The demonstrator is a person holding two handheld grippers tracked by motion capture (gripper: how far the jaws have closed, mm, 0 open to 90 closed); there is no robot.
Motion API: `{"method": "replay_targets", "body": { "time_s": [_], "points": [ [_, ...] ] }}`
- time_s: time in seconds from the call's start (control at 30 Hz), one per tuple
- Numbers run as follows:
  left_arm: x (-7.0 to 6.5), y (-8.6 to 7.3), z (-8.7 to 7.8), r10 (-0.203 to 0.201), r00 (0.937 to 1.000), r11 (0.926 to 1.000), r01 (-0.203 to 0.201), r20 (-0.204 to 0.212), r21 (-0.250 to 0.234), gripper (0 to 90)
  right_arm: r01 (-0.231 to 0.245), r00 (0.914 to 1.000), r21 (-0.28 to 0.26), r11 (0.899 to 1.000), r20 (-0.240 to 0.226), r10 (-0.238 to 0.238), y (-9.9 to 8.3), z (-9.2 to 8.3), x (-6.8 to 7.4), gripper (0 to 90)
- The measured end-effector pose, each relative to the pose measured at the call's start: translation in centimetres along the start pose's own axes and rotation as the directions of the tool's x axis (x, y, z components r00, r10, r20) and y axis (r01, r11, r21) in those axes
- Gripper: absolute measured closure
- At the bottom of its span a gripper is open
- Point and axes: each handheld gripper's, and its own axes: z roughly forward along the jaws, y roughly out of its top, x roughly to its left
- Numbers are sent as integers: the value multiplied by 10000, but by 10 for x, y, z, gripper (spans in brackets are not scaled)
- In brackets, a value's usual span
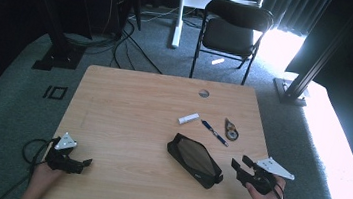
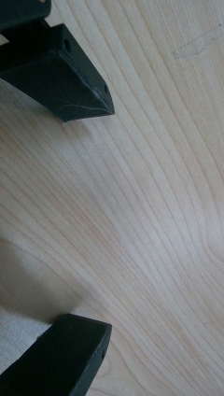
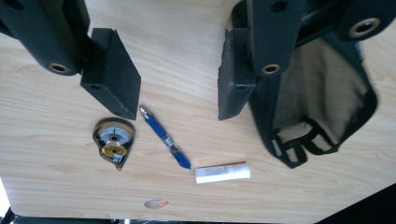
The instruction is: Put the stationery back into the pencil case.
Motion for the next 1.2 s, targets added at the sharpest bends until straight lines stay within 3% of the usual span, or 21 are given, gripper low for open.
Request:
{"method": "replay_targets", "body": {
  "time_s": [0.3, 1.1, 1.2],
  "points": [
    [0, 0, 0, -39, 10000, 10000, 39, -16, -4, 7, 132, 9983, 180, 9998, 566, -142, 11, 29, -14, 478],
    [0, 0, 0, -25, 10000, 10000, 25, -15, 7, 7, -271, 9941, 1074, 9938, 1072, 156, 36, 89, -47, 404],
    [0, 0, 0, -24, 10000, 10000, 24, -15, 8, 7, -167, 9904, 1071, 9941, 1384, 17, 36, 97, -49, 399]
  ]
}}
